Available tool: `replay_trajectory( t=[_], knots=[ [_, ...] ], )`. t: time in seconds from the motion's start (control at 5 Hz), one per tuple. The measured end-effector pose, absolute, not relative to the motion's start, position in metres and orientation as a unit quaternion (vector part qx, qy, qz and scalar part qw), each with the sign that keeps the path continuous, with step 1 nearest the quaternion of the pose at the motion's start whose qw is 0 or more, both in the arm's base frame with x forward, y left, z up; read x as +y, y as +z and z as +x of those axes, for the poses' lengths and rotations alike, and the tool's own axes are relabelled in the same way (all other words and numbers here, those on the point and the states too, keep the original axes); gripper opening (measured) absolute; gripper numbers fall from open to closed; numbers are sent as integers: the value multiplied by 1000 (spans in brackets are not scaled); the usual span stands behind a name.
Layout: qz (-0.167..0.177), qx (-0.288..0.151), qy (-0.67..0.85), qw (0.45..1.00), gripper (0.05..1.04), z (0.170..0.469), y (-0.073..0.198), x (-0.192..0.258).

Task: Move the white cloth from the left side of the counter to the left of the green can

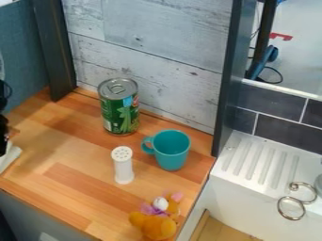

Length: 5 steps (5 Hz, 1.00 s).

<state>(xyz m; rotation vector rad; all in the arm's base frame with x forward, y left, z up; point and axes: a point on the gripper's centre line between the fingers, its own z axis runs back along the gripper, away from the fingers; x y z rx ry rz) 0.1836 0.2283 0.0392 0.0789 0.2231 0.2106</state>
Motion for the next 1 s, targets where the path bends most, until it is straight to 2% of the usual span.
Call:
replay_trajectory(
  t=[0.4,0.6,0.8,1.0],
  knots=[
    [29,135,94,986,1003,184,12,232],
    [33,139,89,986,1003,188,8,238],
    [43,138,62,988,1003,206,7,236],
    [47,120,5,992,1003,243,9,219]
  ],
)
